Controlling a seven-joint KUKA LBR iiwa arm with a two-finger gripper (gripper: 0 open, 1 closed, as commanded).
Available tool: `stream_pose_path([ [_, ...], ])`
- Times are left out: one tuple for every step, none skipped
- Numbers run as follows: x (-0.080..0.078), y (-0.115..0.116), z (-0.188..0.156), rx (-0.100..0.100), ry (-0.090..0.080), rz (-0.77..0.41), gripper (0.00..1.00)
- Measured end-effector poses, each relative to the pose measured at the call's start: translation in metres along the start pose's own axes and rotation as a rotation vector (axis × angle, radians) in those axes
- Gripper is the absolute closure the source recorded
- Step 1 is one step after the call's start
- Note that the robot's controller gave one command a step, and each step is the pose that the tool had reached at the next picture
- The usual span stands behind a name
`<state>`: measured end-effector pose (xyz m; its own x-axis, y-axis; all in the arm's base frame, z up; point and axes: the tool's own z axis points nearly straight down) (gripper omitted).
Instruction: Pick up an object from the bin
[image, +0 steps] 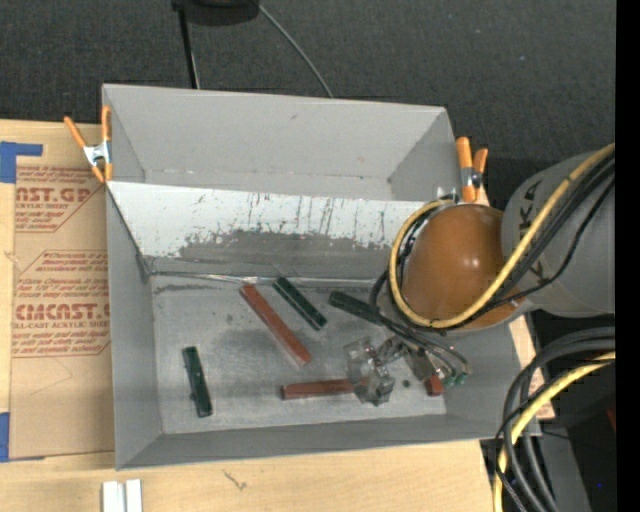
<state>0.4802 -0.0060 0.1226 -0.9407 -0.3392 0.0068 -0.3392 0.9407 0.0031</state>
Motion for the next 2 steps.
stream_pose_path([
  [-0.028, -0.011, -0.064, 0.002, -0.006, 0.008, 1.00],
  [-0.029, -0.008, -0.110, 0.000, -0.002, -0.044, 1.00],
])
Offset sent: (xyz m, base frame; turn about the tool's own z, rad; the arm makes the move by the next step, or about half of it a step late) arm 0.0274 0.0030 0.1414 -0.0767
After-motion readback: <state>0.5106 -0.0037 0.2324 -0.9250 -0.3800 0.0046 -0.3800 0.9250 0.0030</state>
